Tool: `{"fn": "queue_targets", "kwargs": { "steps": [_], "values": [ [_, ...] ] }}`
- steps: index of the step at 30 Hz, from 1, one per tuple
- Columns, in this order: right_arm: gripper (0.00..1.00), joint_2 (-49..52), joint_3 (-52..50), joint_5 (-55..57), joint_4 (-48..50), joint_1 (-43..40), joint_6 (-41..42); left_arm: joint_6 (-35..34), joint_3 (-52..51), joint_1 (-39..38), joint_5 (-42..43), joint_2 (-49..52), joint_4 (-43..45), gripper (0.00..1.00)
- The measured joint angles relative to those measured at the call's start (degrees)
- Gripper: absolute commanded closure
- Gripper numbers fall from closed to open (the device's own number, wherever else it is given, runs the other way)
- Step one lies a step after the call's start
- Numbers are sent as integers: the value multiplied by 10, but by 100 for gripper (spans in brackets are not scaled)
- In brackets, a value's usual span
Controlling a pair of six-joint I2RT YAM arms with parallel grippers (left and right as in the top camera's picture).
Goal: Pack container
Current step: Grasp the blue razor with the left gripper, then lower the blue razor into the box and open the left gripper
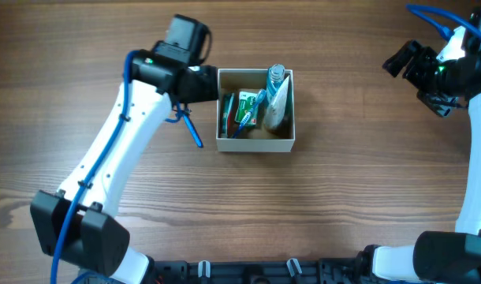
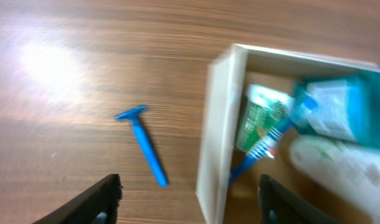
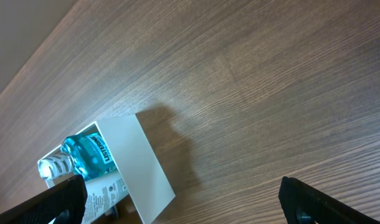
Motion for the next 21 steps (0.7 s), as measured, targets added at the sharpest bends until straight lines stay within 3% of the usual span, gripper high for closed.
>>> {"fn": "queue_targets", "kwargs": {
  "steps": [4, 6, 11, 16, 21],
  "values": [
    [0, 0, 0, 0, 0, 0, 0, -75, -57, 54, -8, 64, 31, 28],
    [0, 0, 0, 0, 0, 0, 0, -89, -82, 56, 3, 109, 48, 33],
    [0, 0, 0, 0, 0, 0, 0, -109, -88, 56, 23, 200, 63, 64],
    [0, 0, 0, 0, 0, 0, 0, -115, -86, 56, 34, 210, 68, 96],
    [0, 0, 0, 0, 0, 0, 0, -61, -84, 56, 31, 200, 21, 96]
  ]
}}
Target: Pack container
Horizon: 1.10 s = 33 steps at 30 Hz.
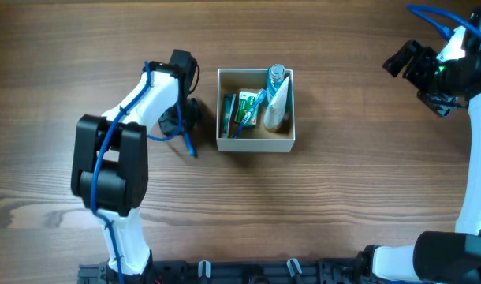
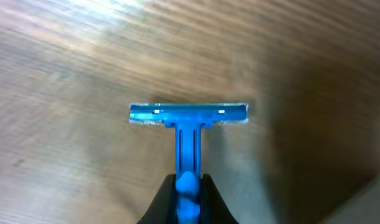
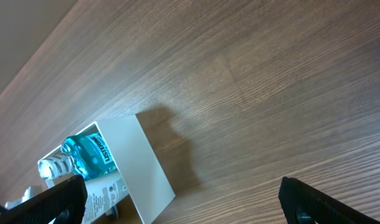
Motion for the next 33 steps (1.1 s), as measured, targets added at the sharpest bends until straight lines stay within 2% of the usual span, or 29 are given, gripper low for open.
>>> {"fn": "queue_targets", "kwargs": {
  "steps": [4, 7, 10, 12, 14, 15, 16, 19, 23, 28, 31, 33],
  "values": [
    [0, 0, 0, 0, 0, 0, 0, 24, 35, -5, -2, -110, -47, 96],
    [0, 0, 0, 0, 0, 0, 0, 48, 57, -61, -2, -244, 22, 96],
    [0, 0, 0, 0, 0, 0, 0, 71, 63, -118, -2, -255, 88, 96],
    [0, 0, 0, 0, 0, 0, 0, 79, 63, -148, -2, -208, 113, 94],
    [0, 0, 0, 0, 0, 0, 0, 82, 63, -152, -2, -155, 117, 67],
    [0, 0, 0, 0, 0, 0, 0, 87, 61, -152, -2, -114, 117, 32],
    [0, 0, 0, 0, 0, 0, 0, 90, 59, -152, -1, -99, 116, 21],
    [0, 0, 0, 0, 0, 0, 0, 105, 60, -151, -2, -105, 90, 0],
    [0, 0, 0, 0, 0, 0, 0, 116, 73, -137, -5, -203, 3, 0],
    [0, 0, 0, 0, 0, 0, 0, 115, 92, -136, -15, -384, -10, 0],
    [0, 0, 0, 0, 0, 0, 0, 125, 93, -136, -22, -431, -22, 0],
    [0, 0, 0, 0, 0, 0, 0, 136, 93, -133, -40, -452, -59, 0]
  ]
}}
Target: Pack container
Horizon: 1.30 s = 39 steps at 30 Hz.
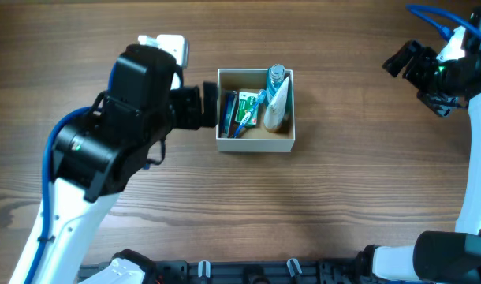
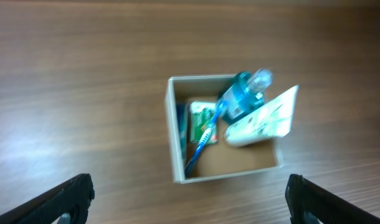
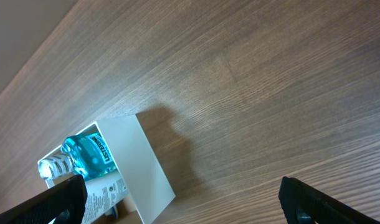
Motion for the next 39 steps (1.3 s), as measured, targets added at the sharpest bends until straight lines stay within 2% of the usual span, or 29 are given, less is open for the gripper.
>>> {"fn": "queue_targets", "kwargs": {
  "steps": [1, 3, 6, 9, 10, 12, 15, 20, 27, 39],
  "values": [
    [0, 0, 0, 0, 0, 0, 0, 4, 0, 12, -6, -7, -28, 0],
    [0, 0, 0, 0, 0, 0, 0, 6, -4, 36, -14, -14, -27, 0],
    [0, 0, 0, 0, 0, 0, 0, 8, -83, 89, -22, -68, 24, 0],
    [0, 0, 0, 0, 1, 0, 0, 10, -245, 152, -9, -180, 138, 0],
    [0, 0, 0, 0, 0, 0, 0, 11, -340, 184, 4, -244, 213, 0],
    [0, 0, 1, 0, 0, 0, 0, 12, -465, 222, 31, -331, 292, 0],
    [0, 0, 1, 0, 0, 0, 0, 12, -636, 252, 66, -479, 333, 0],
    [0, 1, 1, 0, 0, 0, 0, 14, -805, 253, 80, -647, 335, 0],
    [0, 1, 1, 0, 0, 0, 0, 14, -829, 229, 84, -702, 342, 0],
    [0, 1, 1, 0, 0, 0, 0, 14, -829, 228, 84, -706, 343, 0]
  ]
}}
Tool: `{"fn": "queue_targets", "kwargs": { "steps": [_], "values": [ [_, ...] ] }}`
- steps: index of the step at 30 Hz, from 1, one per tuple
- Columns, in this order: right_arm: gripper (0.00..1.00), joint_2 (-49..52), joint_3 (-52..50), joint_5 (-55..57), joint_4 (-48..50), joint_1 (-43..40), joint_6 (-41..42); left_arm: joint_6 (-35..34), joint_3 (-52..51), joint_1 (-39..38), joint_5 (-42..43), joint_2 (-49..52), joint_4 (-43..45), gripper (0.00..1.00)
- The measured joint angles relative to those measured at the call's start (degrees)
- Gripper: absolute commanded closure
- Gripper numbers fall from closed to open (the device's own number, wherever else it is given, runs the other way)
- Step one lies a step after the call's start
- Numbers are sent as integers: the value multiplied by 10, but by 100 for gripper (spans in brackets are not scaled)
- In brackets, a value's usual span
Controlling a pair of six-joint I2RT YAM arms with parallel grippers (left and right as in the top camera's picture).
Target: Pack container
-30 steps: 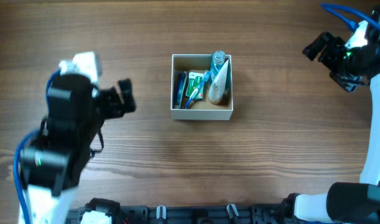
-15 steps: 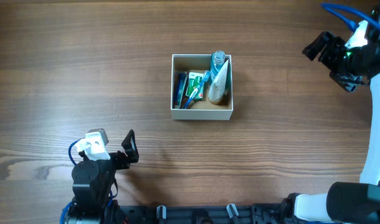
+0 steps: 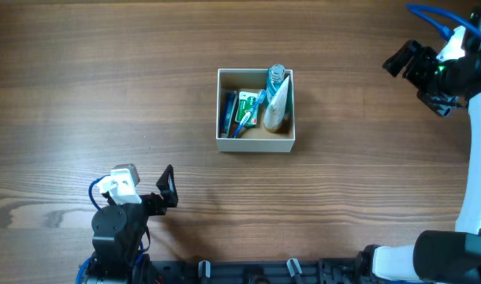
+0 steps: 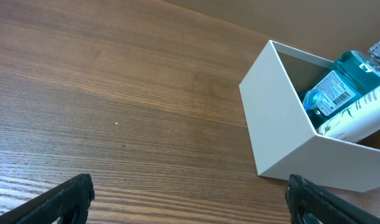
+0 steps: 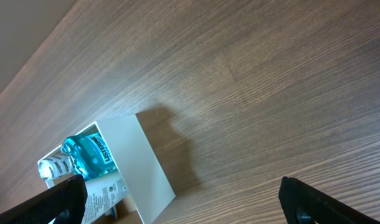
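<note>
The white open box (image 3: 255,143) stands mid-table. Inside it are a blue razor (image 3: 226,115) along the left wall, a green packet (image 3: 246,104), a blue toothbrush (image 3: 248,115), a teal mouthwash bottle (image 3: 277,76) and a white tube (image 3: 277,104). My left gripper (image 4: 190,208) is open and empty, low at the front left, looking at the box (image 4: 283,134) from a distance. My right gripper (image 5: 187,205) is open and empty, held high at the far right, well away from the box (image 5: 149,165).
Bare wooden table (image 3: 367,197) lies all around the box. The left arm's base (image 3: 118,229) sits at the front left edge, and the right arm (image 3: 473,158) runs along the right edge.
My left arm has pulled back from beside the box's left wall to the front left of the table, gripper still open. The box's contents and the right arm are unchanged.
The blue razor first lay on the table left of the box, my left gripper open over it. Then that gripper was shut on its handle. Later the razor lay inside the box with the gripper open above. Now the arm is withdrawn.
</note>
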Motion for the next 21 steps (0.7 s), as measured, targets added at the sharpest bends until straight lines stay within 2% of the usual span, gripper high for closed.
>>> {"fn": "queue_targets", "kwargs": {
  "steps": [5, 8, 11, 14, 16, 17, 18, 21],
  "values": [
    [0, -13, 0, 0, 0, 1, 0, 0, 0, 0, 0, 0, 0, 0],
    [0, -110, -3, 10, 0, 36, 0, 0, 0, 0, 0, 0, 0, 0],
    [0, -230, -38, 91, 37, 77, -30, 0, 0, 0, 0, 0, 0, 0],
    [0, -341, -162, 77, 187, 90, -139, 0, 0, 0, 0, -1, 1, 0],
    [0, -431, -287, 42, 269, 92, -215, 0, -1, 0, 0, -1, 1, 0],
    [0, -455, -315, 30, 274, 92, -236, 0, -1, 0, 0, -1, 0, 0],
    [0, -516, -395, 25, 312, 92, -247, 0, -1, 0, 0, -1, 1, 0],
    [0, -629, -545, 17, 353, 92, -263, 0, -1, 0, 2, -1, 0, 0]
  ]
}}
